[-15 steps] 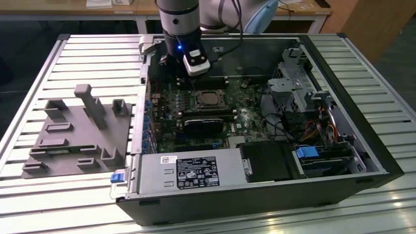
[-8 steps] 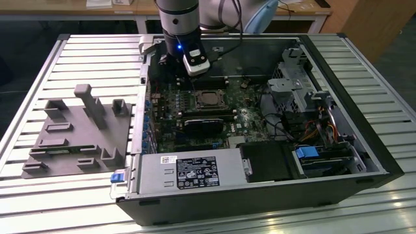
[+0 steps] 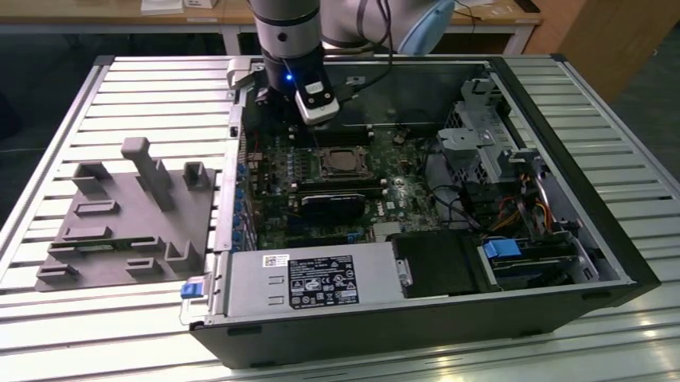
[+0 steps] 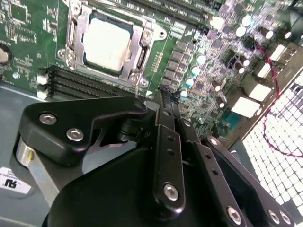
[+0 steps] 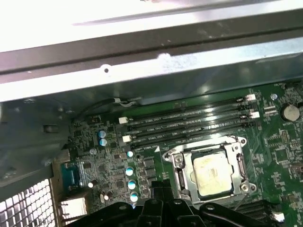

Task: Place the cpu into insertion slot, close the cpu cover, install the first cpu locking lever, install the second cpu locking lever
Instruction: 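Install the first cpu locking lever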

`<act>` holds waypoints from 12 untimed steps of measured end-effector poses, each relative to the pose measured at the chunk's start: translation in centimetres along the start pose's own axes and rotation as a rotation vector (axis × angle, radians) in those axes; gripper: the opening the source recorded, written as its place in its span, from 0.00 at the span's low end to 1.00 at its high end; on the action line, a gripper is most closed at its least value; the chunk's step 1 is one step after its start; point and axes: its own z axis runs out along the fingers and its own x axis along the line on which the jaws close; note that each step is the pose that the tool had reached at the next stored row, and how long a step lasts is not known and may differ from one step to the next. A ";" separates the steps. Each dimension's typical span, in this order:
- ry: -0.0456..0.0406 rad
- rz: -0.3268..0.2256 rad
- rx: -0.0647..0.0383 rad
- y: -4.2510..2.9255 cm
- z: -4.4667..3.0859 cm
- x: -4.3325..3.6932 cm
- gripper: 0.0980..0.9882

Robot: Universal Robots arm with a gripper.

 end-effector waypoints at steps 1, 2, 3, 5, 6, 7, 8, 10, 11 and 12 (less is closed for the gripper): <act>0.0014 0.001 -0.007 0.00 0.00 0.02 0.00; 0.0032 0.001 -0.016 0.00 -0.01 0.03 0.00; 0.0054 0.002 -0.026 -0.01 -0.01 0.03 0.00; 0.0099 0.003 -0.048 -0.01 -0.02 0.06 0.00; 0.0120 0.004 -0.058 -0.02 -0.02 0.09 0.00; 0.0160 0.006 -0.078 -0.03 -0.02 0.18 0.00; 0.0178 0.006 -0.087 -0.04 -0.03 0.23 0.00; 0.0211 0.008 -0.104 -0.06 -0.03 0.30 0.00; 0.0222 0.008 -0.110 -0.06 -0.05 0.31 0.00; 0.0225 0.009 -0.113 -0.06 -0.09 0.32 0.00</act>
